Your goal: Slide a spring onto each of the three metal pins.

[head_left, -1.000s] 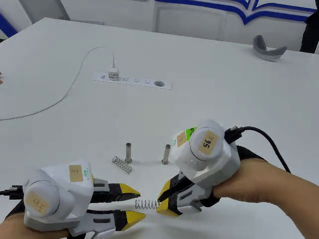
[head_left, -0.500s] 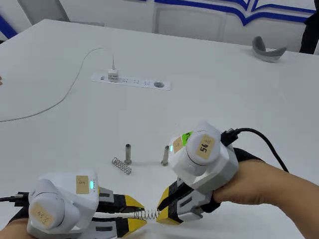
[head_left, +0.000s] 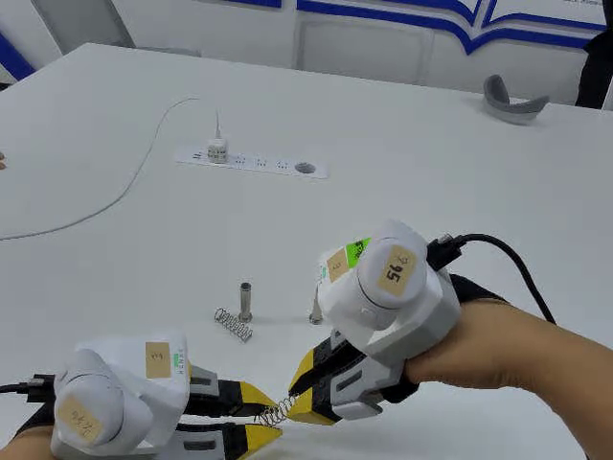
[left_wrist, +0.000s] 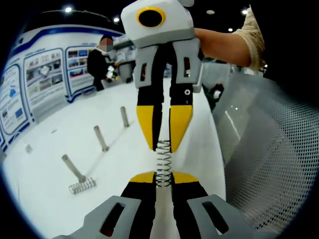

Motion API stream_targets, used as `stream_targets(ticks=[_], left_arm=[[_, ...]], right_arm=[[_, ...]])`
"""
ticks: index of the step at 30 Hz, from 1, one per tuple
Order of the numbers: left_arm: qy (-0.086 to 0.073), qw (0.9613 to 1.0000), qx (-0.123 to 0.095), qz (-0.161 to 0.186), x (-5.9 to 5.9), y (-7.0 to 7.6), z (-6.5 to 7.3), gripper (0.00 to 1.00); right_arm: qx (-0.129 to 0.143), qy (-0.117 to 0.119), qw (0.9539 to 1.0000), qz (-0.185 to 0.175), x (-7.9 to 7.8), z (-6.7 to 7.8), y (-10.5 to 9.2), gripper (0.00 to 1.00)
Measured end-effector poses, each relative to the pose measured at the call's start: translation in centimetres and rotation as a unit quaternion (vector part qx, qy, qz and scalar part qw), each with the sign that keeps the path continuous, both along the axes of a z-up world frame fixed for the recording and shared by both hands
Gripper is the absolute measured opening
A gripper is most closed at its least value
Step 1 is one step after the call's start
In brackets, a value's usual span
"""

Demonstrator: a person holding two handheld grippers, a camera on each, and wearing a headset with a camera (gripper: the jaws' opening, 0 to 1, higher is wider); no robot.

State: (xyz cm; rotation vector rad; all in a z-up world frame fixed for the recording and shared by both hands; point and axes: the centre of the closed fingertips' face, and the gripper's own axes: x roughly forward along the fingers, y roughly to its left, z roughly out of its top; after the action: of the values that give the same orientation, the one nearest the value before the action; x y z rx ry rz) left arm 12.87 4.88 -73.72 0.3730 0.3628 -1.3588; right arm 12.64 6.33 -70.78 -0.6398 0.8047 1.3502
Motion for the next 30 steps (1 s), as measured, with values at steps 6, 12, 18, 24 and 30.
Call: stream_targets(ticks=[6,12,18,24,30], left_arm=[[0.0,1.0,-0.005,0.003,0.0,-0.1,0.3,0.11],[0.004,0.9998,-0.016,0.012,0.4,-0.1,0.7,0.11],[0.007,0.9995,-0.024,0.017,0.5,-0.2,1.0,0.11],[0.01,0.9992,-0.031,0.022,0.7,-0.1,1.1,0.11],[0.01,0.9989,-0.038,0.024,0.8,-0.1,1.3,0.11]], right_arm=[[0.012,-0.01,0.9999,0.005,0.1,0.7,0.8,0.12],[0.023,-0.02,0.9995,0.004,0.4,1.3,1.4,0.12],[0.033,-0.027,0.9991,0.006,0.5,1.7,1.9,0.12],[0.04,-0.026,0.9988,0.003,0.5,1.7,1.9,0.14],[0.041,-0.026,0.9988,-0.003,0.6,1.4,1.8,0.15]])
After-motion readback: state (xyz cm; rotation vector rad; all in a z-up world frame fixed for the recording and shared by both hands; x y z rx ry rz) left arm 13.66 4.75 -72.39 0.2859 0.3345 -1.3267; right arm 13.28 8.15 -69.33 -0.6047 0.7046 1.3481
